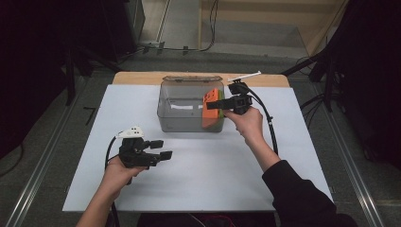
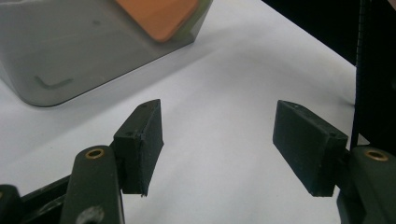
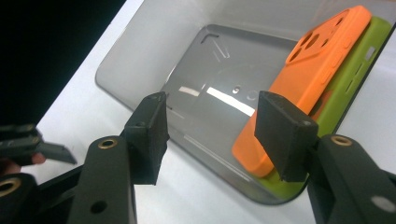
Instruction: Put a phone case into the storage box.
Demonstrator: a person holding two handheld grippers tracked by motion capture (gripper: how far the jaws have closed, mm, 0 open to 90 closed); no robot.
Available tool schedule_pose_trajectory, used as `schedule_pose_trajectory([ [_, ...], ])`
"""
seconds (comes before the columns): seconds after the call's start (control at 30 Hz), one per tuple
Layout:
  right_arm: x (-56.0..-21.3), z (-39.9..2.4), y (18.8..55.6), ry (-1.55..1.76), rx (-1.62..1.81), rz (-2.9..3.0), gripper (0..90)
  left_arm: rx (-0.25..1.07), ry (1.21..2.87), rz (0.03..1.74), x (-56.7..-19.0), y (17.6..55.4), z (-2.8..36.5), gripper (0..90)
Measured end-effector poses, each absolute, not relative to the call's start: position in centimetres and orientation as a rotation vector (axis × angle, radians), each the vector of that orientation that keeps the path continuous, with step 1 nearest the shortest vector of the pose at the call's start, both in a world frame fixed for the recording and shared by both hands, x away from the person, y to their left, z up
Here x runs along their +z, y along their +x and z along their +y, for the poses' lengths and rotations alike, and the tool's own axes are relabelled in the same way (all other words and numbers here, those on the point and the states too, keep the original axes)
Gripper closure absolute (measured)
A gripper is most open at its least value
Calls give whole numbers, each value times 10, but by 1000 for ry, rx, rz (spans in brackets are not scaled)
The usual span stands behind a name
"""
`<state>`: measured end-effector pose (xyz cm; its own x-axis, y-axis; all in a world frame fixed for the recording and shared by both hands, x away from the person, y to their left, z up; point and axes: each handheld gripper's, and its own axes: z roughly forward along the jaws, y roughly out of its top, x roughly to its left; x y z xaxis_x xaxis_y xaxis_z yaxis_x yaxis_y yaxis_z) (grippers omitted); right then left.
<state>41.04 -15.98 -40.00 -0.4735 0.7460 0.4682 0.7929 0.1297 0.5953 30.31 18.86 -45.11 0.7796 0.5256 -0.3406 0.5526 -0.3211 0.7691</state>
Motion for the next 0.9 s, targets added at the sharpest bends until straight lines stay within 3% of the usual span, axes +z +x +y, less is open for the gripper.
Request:
schedule_pose_trajectory([
  [0.9, -411, -177, 353, -1290, -1346, -2481, 338, -37, 1998, 833, -452, 305, 192, 337],
])
